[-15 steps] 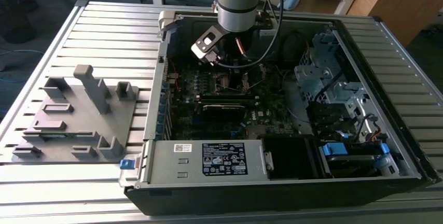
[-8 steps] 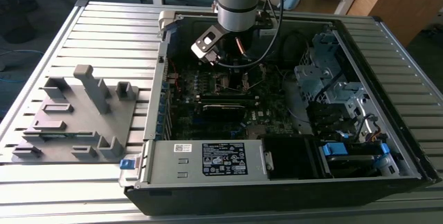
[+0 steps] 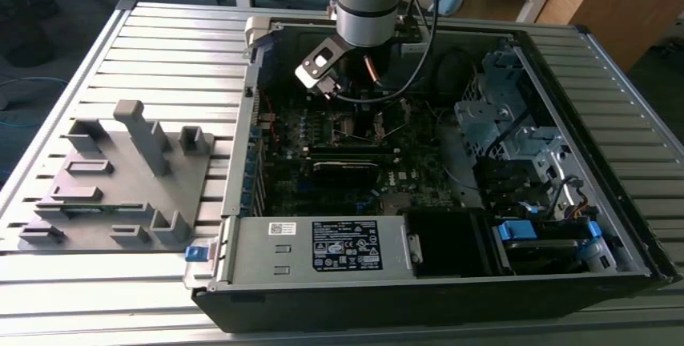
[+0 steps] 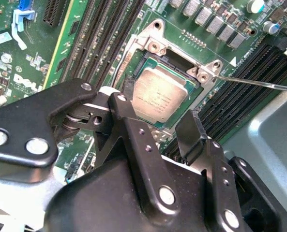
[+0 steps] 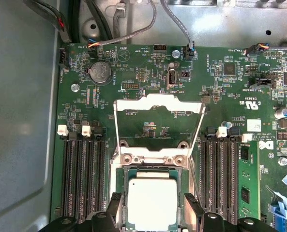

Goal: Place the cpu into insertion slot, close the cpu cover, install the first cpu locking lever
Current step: 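Place the cpu into insertion slot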

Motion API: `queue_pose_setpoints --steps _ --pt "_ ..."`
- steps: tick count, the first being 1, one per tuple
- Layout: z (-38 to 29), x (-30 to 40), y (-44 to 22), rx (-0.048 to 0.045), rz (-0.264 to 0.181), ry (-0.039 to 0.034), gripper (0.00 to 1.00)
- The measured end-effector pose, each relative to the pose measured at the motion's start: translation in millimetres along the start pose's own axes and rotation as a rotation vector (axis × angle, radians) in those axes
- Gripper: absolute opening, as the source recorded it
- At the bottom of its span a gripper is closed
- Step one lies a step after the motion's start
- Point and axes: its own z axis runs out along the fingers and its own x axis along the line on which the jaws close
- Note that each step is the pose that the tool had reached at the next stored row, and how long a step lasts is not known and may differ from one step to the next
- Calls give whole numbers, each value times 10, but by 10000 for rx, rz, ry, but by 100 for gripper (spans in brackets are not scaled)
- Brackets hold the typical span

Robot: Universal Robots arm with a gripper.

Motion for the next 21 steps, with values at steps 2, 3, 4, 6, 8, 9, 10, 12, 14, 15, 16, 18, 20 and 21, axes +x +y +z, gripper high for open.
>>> queue_pose_setpoints --steps 2,3,4,6,8,9,10,12,14,15,16,18,20,21 --pt "-1 0 0 0 0 0 62" --pt "-6 -1 0 3 0 -5 62" --pt "-12 -1 0 4 0 -6 62" --pt "-25 -1 1 2 0 -3 62" --pt "-39 -1 2 2 0 -4 62" --pt "-38 0 2 1 0 -2 62" --pt "-38 0 2 0 0 -1 62" --pt "-39 0 2 1 0 -1 62" --pt "-40 -1 2 2 0 -3 62" --pt "-40 -1 2 2 0 -3 62" --pt "-40 0 2 1 0 -3 60" --pt "-40 -1 2 2 0 -3 54" --pt "-40 -1 2 2 0 -3 47" --pt "-40 -1 2 2 0 -3 42"
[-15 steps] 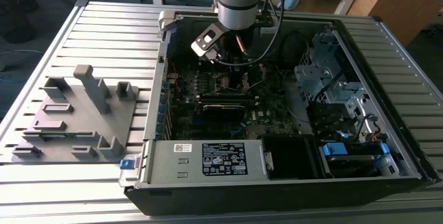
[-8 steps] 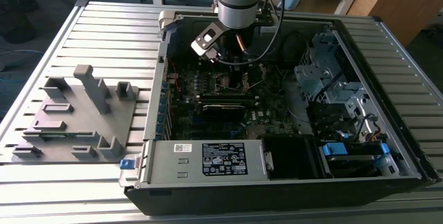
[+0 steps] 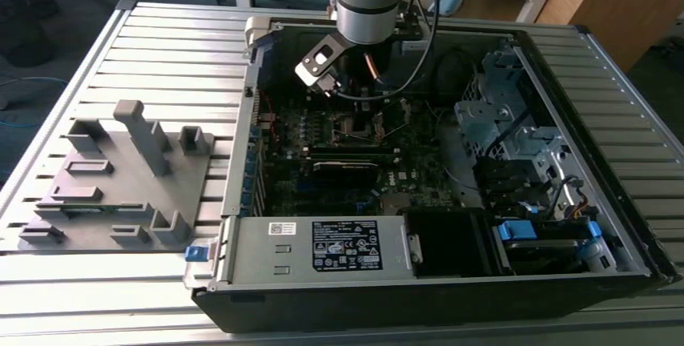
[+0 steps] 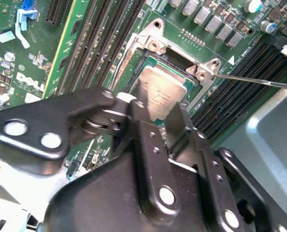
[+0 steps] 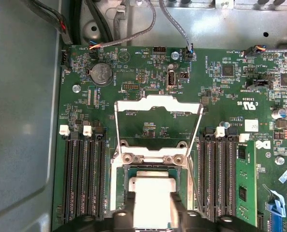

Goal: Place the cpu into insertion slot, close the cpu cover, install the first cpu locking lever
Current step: 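Place the cpu into insertion slot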

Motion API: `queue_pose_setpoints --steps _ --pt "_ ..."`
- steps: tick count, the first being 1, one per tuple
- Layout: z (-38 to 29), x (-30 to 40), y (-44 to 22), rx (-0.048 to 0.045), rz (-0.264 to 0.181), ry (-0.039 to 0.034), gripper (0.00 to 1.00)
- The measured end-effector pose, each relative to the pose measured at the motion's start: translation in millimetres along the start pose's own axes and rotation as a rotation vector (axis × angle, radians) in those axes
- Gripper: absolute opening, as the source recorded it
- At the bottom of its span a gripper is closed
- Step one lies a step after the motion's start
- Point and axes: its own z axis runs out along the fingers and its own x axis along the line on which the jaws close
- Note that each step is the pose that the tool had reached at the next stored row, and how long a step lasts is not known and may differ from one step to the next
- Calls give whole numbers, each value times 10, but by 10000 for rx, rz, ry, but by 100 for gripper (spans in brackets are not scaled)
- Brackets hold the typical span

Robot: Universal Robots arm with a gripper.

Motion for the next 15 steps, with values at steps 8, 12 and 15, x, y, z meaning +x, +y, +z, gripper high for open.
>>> queue_pose_setpoints --steps 8,12,15 --pt "-1 0 0 0 0 0 13" --pt "-2 0 0 0 0 0 10" --pt "-1 0 1 92 -2 -1 10"
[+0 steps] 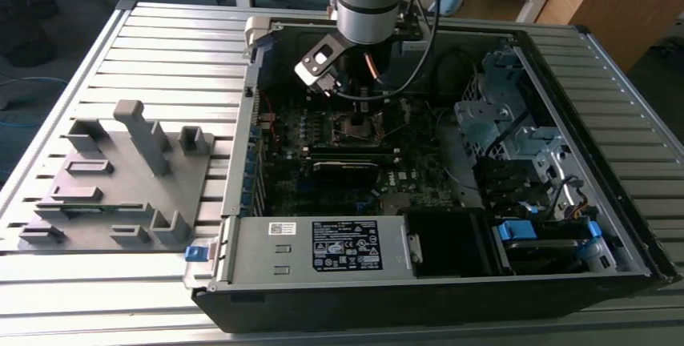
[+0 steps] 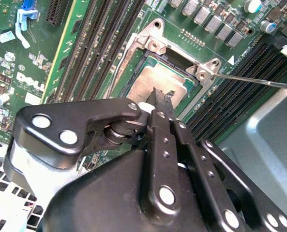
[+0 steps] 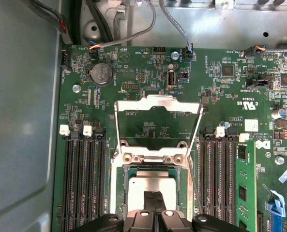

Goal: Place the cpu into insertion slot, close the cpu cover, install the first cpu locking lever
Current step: 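Place the cpu into insertion slot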

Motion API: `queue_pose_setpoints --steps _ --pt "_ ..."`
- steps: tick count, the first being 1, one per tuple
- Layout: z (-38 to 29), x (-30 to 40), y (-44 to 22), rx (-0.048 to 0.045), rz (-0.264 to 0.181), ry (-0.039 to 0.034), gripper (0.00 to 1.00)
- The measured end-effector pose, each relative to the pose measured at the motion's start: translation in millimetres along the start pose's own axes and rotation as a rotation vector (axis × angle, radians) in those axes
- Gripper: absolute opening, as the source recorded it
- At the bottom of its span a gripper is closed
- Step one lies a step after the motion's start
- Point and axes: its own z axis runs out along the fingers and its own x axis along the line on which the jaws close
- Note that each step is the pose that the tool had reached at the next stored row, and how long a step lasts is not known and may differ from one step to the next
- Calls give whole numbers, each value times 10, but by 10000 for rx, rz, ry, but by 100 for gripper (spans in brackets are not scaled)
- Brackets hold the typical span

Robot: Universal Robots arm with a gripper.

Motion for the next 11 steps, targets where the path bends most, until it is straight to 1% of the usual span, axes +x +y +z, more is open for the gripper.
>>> queue_pose_setpoints --steps 1,2,5,8,11 --pt "1 0 2 112 0 0 10" --pt "0 0 1 145 1 -1 10" --pt "1 0 1 162 4 1 10" --pt "7 0 3 163 254 -9 10" --pt "18 1 2 162 312 -11 10"
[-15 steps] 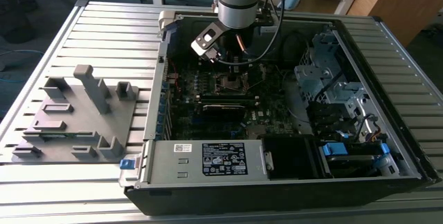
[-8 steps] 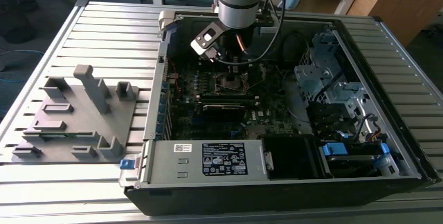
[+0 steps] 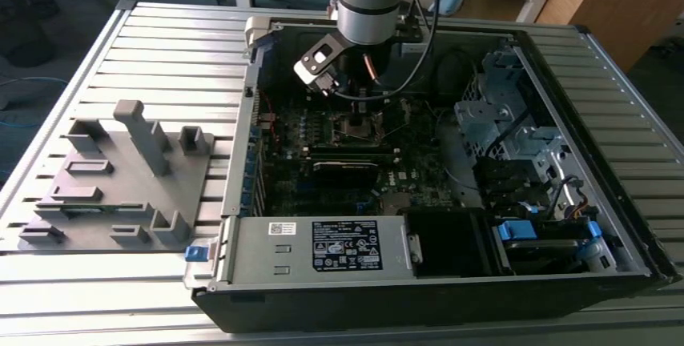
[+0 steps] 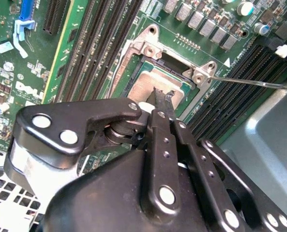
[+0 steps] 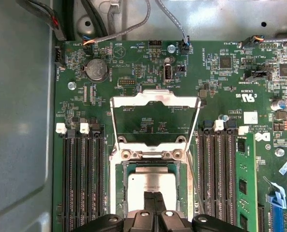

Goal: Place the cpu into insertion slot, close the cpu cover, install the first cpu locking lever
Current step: 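Place the cpu into insertion slot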

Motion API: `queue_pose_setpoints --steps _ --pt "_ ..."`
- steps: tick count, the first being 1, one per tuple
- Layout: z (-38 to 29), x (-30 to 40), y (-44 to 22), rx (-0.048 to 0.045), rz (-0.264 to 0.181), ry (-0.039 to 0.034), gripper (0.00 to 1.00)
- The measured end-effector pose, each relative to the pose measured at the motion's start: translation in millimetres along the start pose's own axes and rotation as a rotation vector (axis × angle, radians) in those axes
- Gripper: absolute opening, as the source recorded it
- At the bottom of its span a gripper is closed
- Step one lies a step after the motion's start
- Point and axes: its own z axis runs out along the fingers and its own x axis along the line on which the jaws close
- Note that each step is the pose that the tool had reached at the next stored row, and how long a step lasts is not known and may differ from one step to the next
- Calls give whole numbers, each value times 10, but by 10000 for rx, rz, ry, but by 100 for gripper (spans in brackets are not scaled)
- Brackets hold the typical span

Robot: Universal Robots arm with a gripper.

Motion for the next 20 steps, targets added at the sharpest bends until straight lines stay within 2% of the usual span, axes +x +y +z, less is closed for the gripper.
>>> queue_pose_setpoints --steps 3,9,12,20 --pt "31 0 -1 -4 3 0 10" --pt "44 1 28 -4 2 0 10" --pt "74 1 27 -4 6 -1 10" --pt "96 0 26 -2 5 -6 10"
